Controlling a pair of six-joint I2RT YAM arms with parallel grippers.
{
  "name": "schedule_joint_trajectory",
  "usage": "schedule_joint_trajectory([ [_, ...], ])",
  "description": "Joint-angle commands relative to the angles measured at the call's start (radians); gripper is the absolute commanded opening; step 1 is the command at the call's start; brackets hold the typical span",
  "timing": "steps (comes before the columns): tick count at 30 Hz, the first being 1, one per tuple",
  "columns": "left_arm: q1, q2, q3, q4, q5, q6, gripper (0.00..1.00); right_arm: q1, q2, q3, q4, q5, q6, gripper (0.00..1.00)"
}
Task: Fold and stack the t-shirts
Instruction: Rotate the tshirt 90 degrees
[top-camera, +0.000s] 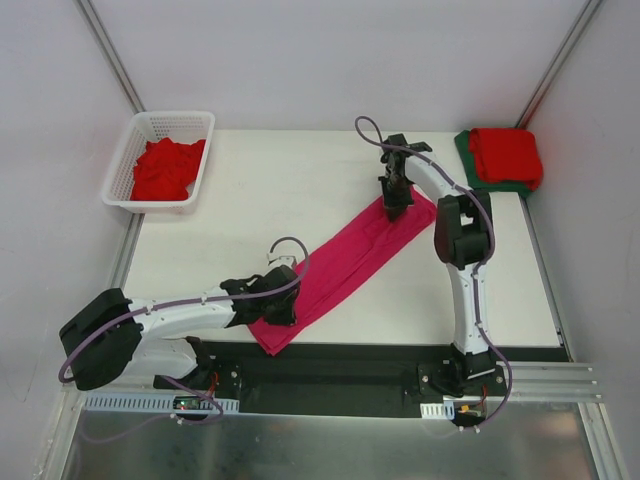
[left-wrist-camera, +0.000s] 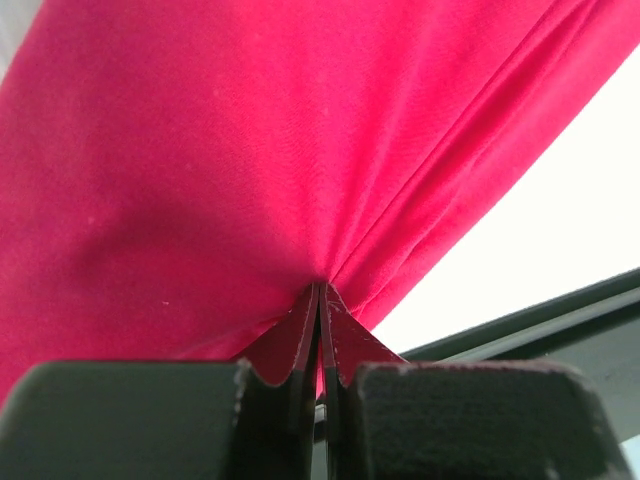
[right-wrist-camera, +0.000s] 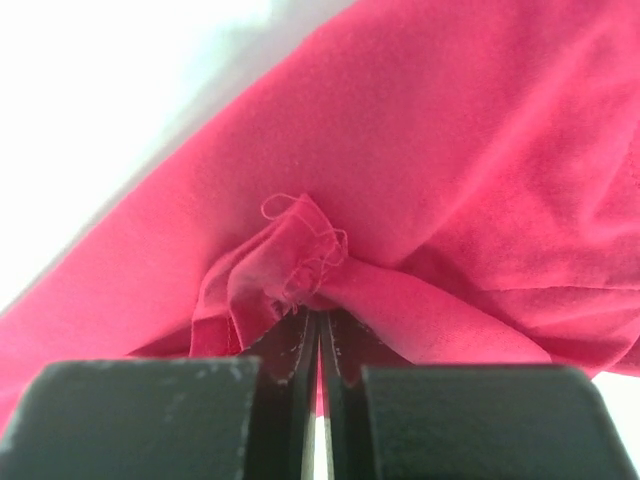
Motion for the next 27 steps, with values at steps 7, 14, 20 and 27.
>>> schedule_joint_trajectory([
  [7,-0.074,-0.168,0.04,-0.188,-0.053,-0.022,0.0,0.005,-0.198,-0.061,0.052,-0.055,-0.041,0.02],
  [14,-0.095,-0.362,0.169,-0.317,-0.109,0.024,0.0,0.022,-0.499,-0.182,0.094,-0.093,-0.03,0.04],
  [20,-0.097,-0.299,0.282,-0.318,-0.129,0.169,0.0,0.022,-0.709,-0.357,0.108,-0.061,0.002,0.05],
  [27,-0.094,0.067,0.488,-0.089,0.004,0.487,0.0,0.026,-0.995,-0.678,0.17,-0.001,0.087,0.05],
])
